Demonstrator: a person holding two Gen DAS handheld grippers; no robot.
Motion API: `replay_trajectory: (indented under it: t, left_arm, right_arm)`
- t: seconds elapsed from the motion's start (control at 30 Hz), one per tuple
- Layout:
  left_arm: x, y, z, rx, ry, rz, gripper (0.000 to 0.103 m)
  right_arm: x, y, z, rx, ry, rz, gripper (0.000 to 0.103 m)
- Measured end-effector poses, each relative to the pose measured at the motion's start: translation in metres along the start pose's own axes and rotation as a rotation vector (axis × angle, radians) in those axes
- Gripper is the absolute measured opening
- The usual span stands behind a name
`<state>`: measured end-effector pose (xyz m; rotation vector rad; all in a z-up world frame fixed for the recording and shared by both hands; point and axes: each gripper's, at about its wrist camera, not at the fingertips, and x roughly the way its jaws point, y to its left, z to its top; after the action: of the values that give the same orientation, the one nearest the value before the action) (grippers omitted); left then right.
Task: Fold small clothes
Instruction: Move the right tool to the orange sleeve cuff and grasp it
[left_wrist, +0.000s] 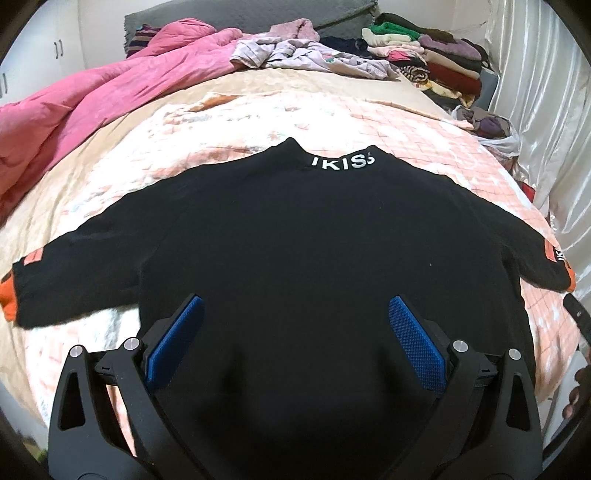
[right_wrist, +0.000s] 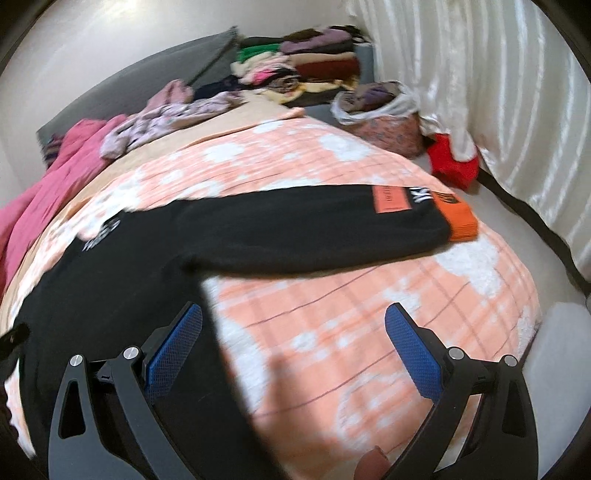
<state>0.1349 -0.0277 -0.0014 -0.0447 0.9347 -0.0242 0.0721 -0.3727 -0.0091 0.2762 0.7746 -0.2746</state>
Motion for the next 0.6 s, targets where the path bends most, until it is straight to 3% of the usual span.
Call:
replay_trajectory:
  t: [0.3,0.6]
  left_arm:
    - [0.023,-0.018,0.018,0.039,0.005,-0.087,0.094]
    - [0.044,-0.026,0.040,0.060,0.003,-0.089,0.094]
  right_arm:
    - [0.039,-0.057,0.026,0.170,0.037,-0.075,0.099]
    - [0.088,-0.109,0.046,0.361,0.097,-0.132,0.099]
